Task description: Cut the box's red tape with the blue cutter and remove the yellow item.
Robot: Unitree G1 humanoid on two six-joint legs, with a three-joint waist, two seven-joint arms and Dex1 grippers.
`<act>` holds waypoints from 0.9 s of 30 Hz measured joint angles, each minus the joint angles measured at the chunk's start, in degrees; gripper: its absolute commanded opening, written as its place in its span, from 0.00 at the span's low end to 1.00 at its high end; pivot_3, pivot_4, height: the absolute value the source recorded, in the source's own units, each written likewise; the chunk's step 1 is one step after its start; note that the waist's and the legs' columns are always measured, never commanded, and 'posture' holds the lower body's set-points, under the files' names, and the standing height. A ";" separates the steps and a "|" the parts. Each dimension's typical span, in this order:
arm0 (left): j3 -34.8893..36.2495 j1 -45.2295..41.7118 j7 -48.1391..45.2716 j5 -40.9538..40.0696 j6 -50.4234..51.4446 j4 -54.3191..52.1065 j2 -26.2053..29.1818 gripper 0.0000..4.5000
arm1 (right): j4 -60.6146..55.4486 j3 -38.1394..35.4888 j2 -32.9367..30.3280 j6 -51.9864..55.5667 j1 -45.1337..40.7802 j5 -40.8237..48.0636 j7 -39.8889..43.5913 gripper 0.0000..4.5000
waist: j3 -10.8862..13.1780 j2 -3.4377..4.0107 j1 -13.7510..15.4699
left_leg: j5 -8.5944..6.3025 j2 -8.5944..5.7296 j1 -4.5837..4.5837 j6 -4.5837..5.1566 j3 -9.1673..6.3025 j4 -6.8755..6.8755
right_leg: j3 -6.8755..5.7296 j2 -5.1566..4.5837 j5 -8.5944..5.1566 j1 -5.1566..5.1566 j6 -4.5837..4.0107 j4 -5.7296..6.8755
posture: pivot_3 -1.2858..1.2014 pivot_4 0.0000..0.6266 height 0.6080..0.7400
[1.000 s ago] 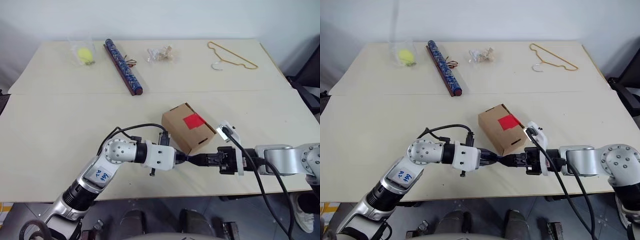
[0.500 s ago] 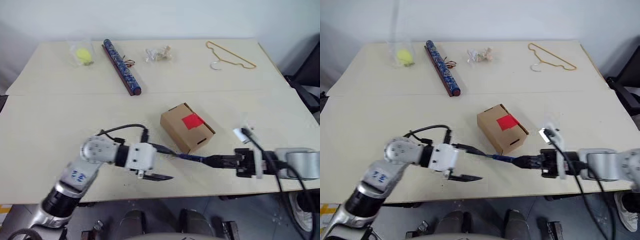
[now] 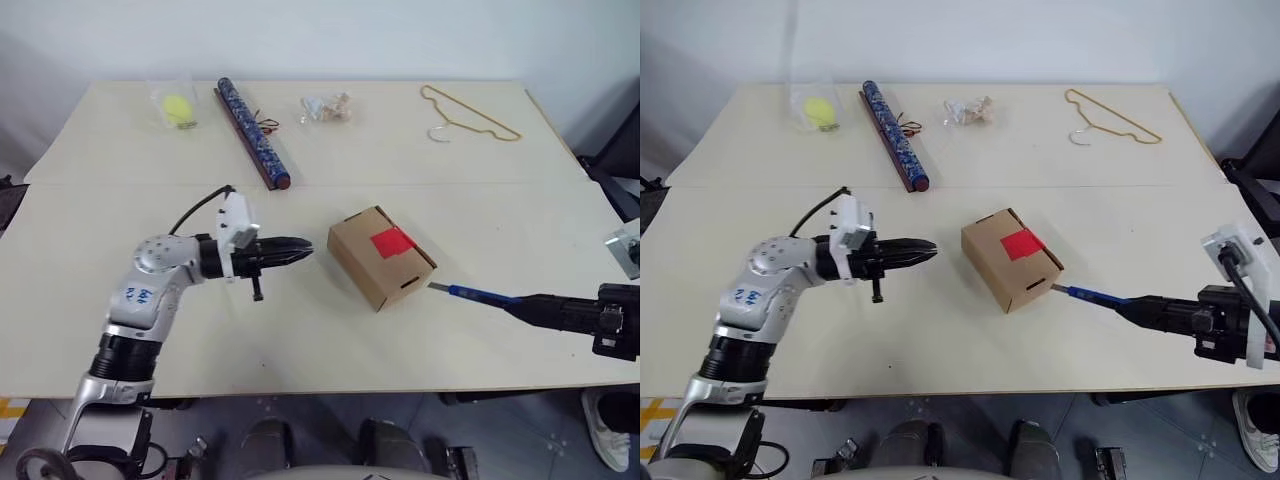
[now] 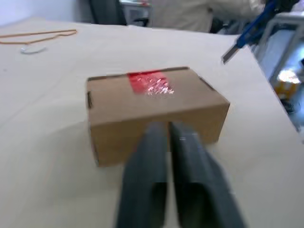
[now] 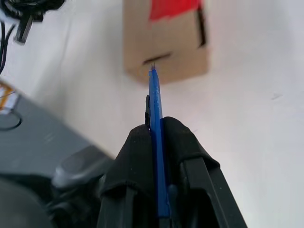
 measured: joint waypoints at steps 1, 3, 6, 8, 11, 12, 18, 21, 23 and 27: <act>-1.07 -1.94 0.97 0.58 0.01 0.99 -1.90 0.00 | -0.09 1.63 0.28 -1.82 -2.30 -0.46 -0.66 0.04 | 0.00 0.00 -0.03 | 0.01 0.00 0.00 0.00 0.01 0.02 | 0.00 0.00 0.02 0.00 0.01 0.00 | 0.52 0.24 1.00; -2.44 -4.86 2.26 1.71 -0.01 2.70 -4.08 0.00 | -0.21 5.48 1.47 -5.01 -7.48 -1.97 -3.13 0.04 | 0.00 -0.02 -0.40 | 0.02 0.01 0.02 -0.02 -0.02 0.01 | -0.02 0.01 0.03 0.00 0.01 0.04 | 0.52 0.24 1.00; -3.62 -7.75 4.48 3.62 1.96 5.65 -6.29 0.00 | -0.28 12.84 4.01 -9.17 -15.69 -5.81 -8.91 0.04 | 0.00 -0.01 -1.28 | 0.04 0.01 0.03 -0.06 0.02 -0.06 | 0.00 0.01 0.03 -0.06 0.02 0.04 | 0.52 0.24 1.00; -5.07 -8.80 5.63 4.80 3.97 6.54 -7.25 0.00 | -1.42 17.65 4.03 -10.26 -19.74 -9.44 -10.67 0.04 | 0.00 -0.01 -1.18 | 0.07 0.01 0.03 -0.11 -0.02 -0.15 | -0.03 0.03 0.03 -0.10 0.02 0.06 | 0.52 0.24 1.00; -6.03 -8.97 7.01 6.69 6.91 7.01 -6.90 0.00 | -3.01 23.44 4.13 -10.27 -25.08 -12.31 -12.14 0.04 | 0.00 -0.01 -1.12 | 0.08 0.02 -0.01 -0.12 -0.01 -0.19 | -0.02 0.04 0.03 -0.17 0.02 0.04 | 0.52 0.24 1.00; -7.11 -9.29 8.08 8.25 8.54 7.09 -6.47 0.00 | -2.95 26.33 4.76 -9.83 -29.13 -12.83 -13.03 0.04 | 0.00 0.00 -1.15 | 0.08 0.02 -0.06 -0.12 0.05 -0.18 | 0.03 0.04 0.03 -0.25 0.02 0.05 | 0.52 0.24 1.00; -9.58 -9.76 12.28 12.80 12.59 5.03 -6.47 0.00 | -0.58 36.43 8.36 -4.15 -43.14 -13.45 -17.36 0.04 | 0.00 -0.01 -0.80 | 0.08 0.03 -0.12 -0.12 0.02 -0.13 | 0.03 0.03 0.03 -0.27 0.01 0.07 | 0.52 0.24 1.00; -9.64 -9.79 13.18 13.60 14.00 4.29 -6.99 0.00 | 3.74 38.91 10.91 0.66 -47.05 -12.43 -21.32 0.04 | 0.00 -0.01 -0.84 | 0.07 0.02 -0.12 -0.10 0.04 -0.12 | 0.03 0.02 0.04 -0.28 0.01 0.10 | 0.52 0.24 1.00; -9.70 -9.79 13.68 13.85 14.43 4.05 -7.53 0.00 | 5.53 39.83 12.05 2.71 -48.07 -12.27 -22.79 0.04 | 0.00 -0.01 -0.82 | 0.07 0.03 -0.12 -0.10 0.02 -0.12 | -0.01 0.02 0.04 -0.28 0.01 0.11 | 0.52 0.24 1.00; -9.67 -9.79 14.76 14.02 14.93 3.85 -8.31 0.00 | 7.08 41.77 13.79 5.49 -48.96 -16.37 -23.38 0.04 | 0.00 -0.01 -0.89 | 0.07 0.03 -0.13 -0.10 0.07 -0.13 | 0.03 0.02 0.04 -0.32 0.01 0.12 | 0.52 0.24 1.00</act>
